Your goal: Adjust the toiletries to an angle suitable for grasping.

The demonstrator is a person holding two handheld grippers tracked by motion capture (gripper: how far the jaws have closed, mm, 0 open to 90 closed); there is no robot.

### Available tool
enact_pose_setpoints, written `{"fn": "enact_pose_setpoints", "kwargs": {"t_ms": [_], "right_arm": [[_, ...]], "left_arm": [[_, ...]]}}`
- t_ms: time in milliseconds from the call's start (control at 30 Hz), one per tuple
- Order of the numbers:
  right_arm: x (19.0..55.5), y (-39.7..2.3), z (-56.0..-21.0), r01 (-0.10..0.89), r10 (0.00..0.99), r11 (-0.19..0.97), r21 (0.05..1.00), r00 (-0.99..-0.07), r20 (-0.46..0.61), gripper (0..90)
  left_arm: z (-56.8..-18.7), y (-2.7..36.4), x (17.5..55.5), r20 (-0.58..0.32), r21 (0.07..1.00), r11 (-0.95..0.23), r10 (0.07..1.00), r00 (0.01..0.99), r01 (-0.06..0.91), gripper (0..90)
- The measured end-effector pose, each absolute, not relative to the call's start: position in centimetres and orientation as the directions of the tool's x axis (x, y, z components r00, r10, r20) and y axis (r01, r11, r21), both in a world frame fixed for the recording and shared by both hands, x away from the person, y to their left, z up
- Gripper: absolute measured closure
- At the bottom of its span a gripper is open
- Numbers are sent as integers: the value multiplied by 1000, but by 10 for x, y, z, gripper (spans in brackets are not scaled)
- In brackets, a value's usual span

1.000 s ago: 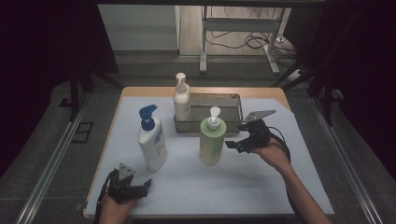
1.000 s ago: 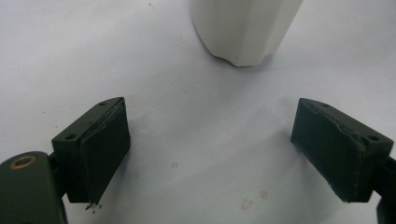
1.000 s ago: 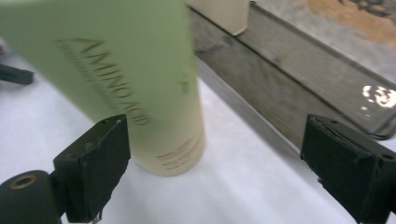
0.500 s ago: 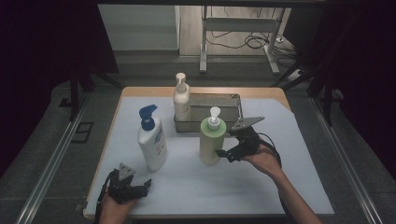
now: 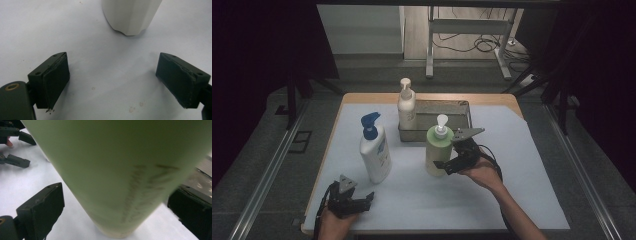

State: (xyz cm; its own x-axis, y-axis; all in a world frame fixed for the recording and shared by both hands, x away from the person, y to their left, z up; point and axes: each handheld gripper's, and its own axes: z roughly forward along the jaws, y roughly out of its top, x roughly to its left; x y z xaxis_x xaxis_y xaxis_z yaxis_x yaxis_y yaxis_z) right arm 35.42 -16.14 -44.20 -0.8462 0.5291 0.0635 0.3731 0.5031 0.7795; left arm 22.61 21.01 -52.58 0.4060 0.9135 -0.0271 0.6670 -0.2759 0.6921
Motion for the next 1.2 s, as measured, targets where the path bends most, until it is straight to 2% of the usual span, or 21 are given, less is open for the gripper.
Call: {"fn": "enact_pose_setpoints", "kwargs": {"t_ms": [367, 533, 933, 1200], "right_arm": [[356, -151, -448, 351, 543, 488, 799, -839, 37, 48], [357, -150, -447, 345, 561, 475, 810, -828, 24, 111], [353, -147, -442, 358, 577, 510, 782, -816, -3, 126], [349, -148, -427, 369, 574, 504, 781, -819, 16, 128]], "left_arm": [[-526, 210, 226, -27, 692, -276, 913, 406, 667, 113], [-526, 210, 226, -27, 692, -276, 913, 406, 667, 113], [-526, 210, 226, -27, 692, -276, 913, 406, 667, 113], [-526, 210, 226, -27, 692, -276, 913, 406, 667, 113]]}}
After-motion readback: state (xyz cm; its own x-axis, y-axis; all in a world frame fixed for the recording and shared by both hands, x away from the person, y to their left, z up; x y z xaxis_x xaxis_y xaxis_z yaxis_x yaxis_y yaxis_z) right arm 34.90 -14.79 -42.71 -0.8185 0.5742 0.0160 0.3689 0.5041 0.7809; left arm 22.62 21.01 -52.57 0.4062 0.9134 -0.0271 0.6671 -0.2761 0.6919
